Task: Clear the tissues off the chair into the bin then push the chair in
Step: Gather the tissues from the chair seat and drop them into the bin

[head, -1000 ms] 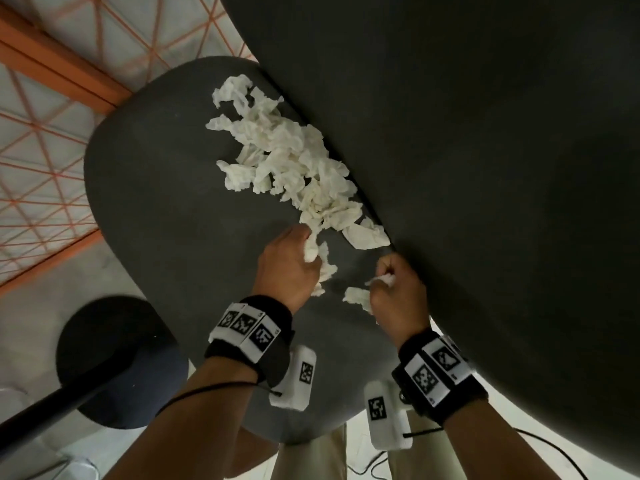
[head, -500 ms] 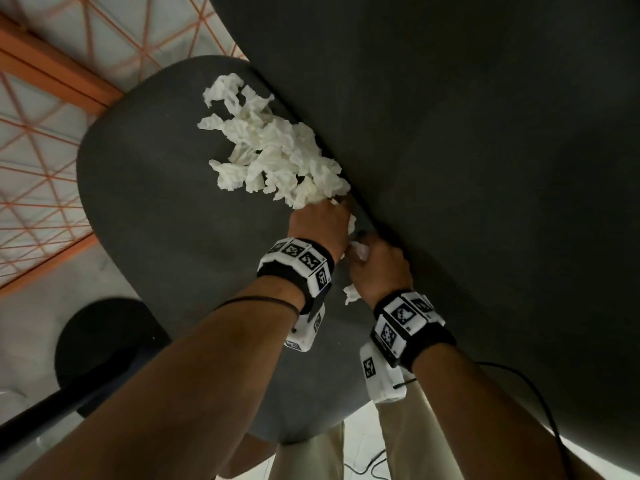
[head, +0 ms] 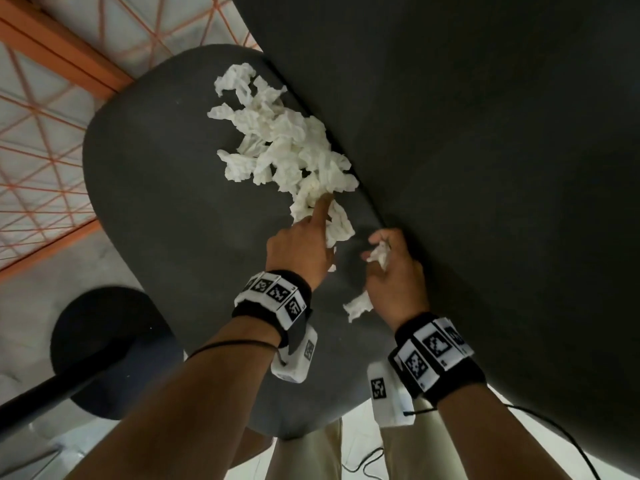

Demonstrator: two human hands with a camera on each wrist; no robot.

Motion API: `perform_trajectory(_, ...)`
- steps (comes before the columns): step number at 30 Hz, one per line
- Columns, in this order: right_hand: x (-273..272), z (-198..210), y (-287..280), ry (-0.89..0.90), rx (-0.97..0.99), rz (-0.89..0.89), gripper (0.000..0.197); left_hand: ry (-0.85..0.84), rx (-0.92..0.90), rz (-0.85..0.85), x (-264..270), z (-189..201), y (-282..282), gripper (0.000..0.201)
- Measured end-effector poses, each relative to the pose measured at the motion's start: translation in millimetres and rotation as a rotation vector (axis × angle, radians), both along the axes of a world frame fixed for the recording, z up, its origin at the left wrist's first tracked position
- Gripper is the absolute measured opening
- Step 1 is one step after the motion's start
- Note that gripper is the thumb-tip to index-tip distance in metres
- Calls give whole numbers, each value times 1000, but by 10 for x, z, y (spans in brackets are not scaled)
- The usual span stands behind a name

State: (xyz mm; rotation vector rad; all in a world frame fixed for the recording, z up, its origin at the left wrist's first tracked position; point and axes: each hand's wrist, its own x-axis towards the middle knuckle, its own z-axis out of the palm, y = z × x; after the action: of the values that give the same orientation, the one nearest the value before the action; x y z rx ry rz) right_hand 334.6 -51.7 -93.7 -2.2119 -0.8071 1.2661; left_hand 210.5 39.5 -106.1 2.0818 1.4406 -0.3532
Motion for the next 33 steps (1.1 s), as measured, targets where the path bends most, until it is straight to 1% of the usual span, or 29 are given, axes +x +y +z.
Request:
perform_trajectory(1, 7, -7, 53, 9, 1, 18, 38, 21, -5, 1, -3, -32, 15, 75)
perform_trajectory(2, 9, -11, 110, 8, -8, 37, 39, 32, -5, 6, -9, -66, 33, 67)
perform_trajectory(4, 10, -44, 228, -14, -30, 63, 36, 22, 16, 31, -37, -103, 64, 43)
perform_trajectory(6, -8, -107, 341, -27, -70, 75, 32, -33, 48, 78, -104, -99, 50, 28)
perform_trajectory(7, -23, -134, 397, -35, -99, 94, 33, -73, 51, 113, -148, -84, 31, 26)
perform_trajectory(9, -79, -191, 496, -59, -130, 177, 40, -166, 74, 197, -276, -31, -35, 24)
perform_trajectory(12, -144, -237, 607, -123, -127, 304, 51, -352, 182, 315, -472, 65, -188, 18)
perform_trajectory(14, -189, -277, 653, -124, -122, 312, 50, -437, 203, 417, -597, 158, -303, 13)
perform_trajectory(15, -214, -301, 671, -120, -122, 309, 48, -443, 202, 472, -663, 211, -364, 10)
perform_trajectory(17, -265, -356, 696, -128, -141, 320, 45, -431, 203, 566, -799, 292, -495, 10)
perform_trajectory(20, -289, -411, 673, -152, -172, 316, 45, -455, 158, 697, -923, 340, -676, 16)
perform_trajectory(23, -358, -425, 692, -157, -174, 308, 50, -402, 100, 812, -1067, 309, -798, 17)
perform_trajectory(25, -394, -430, 732, -140, -151, 261, 56, -381, 54, 912, -1134, 299, -868, 19)
perform_trajectory(26, -411, -429, 763, -123, -141, 220, 60, -373, 53, 932, -1158, 304, -899, 21)
perform_trajectory(28, -441, -426, 836, -78, -133, 132, 65, -345, 101, 871, -1191, 320, -959, 24)
perform_trajectory(29, -453, -423, 877, -62, -133, 98, 63, -323, 110, 842, -1198, 330, -981, 26)
perform_trajectory(31, -460, -407, 963, -71, -130, 81, 55, -295, 80, 828, -1218, 342, -1017, 27)
perform_trajectory(33, -449, -399, 1023, -91, -117, 89, 43, -296, 44, 840, -1236, 335, -1047, 14)
